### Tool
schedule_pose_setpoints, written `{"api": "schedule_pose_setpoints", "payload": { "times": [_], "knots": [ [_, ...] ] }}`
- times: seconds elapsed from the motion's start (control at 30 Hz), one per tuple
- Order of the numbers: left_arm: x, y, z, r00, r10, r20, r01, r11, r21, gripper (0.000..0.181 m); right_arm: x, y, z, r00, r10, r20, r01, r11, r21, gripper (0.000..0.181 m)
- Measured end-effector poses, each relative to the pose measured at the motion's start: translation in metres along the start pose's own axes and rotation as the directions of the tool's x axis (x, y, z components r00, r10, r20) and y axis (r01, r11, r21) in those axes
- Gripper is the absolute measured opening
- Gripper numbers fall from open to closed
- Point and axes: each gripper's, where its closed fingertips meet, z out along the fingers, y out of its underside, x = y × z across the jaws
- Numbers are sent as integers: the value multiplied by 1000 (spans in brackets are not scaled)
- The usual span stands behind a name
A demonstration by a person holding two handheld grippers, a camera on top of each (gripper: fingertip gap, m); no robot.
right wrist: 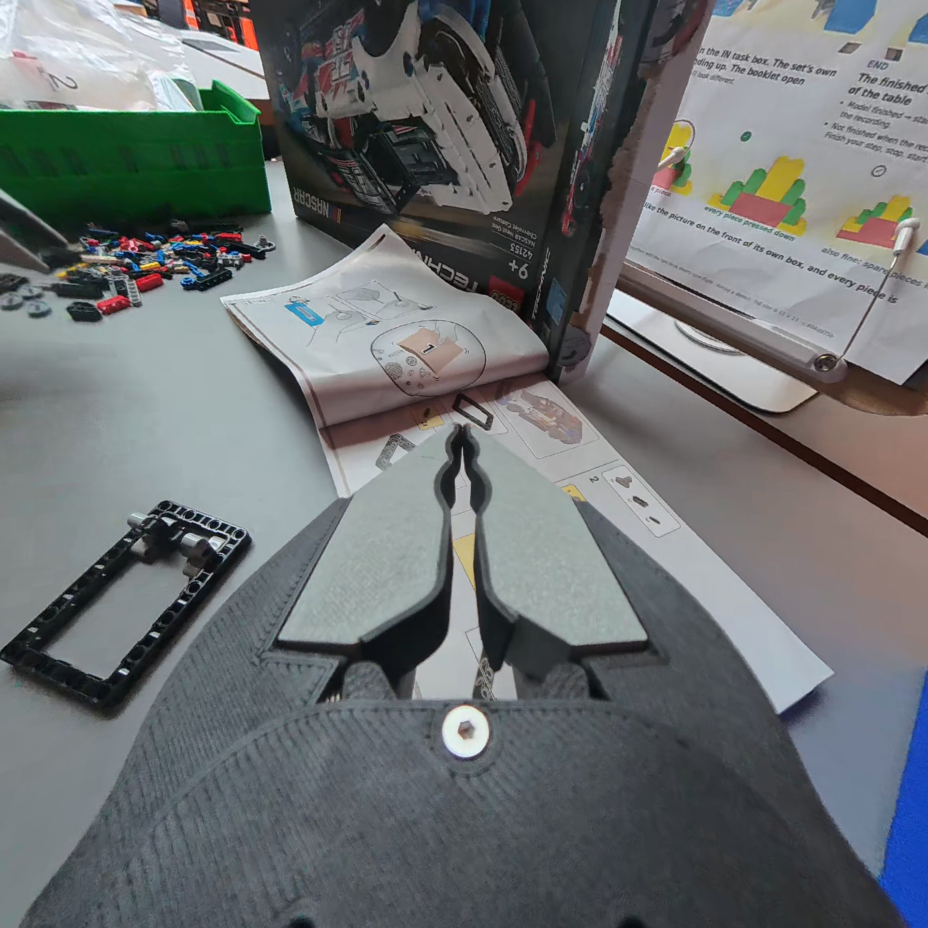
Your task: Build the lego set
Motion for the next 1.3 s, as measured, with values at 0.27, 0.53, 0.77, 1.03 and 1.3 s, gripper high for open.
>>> {"api": "schedule_pose_setpoints", "payload": {
  "times": [0.27, 0.53, 0.77, 1.03, 1.3],
  "knots": [
    [-91, 31, -22, 992, -52, 119, 78, 971, -226, 37, -2, 3, 3, 1000, -10, 7, 10, 1000, -5, 0],
    [-116, 27, 8, 991, 6, 133, 50, 911, -410, 27, 8, 4, 1, 1000, 27, 1, -27, 1000, 5, 0],
    [-146, 1, 23, 992, -2, 128, 62, 884, -464, 25, 6, 6, 5, 1000, 25, 15, -25, 1000, -4, 0],
    [-140, 39, 32, 997, -10, 82, 55, 814, -578, 20, 11, 5, 6, 1000, 18, 4, -18, 1000, 5, 0],
    [-149, 41, 20, 991, 40, 125, 46, 787, -615, 21, 22, -1, -3, 999, 5, -40, -4, 1000, 23, 0]
  ]
}}
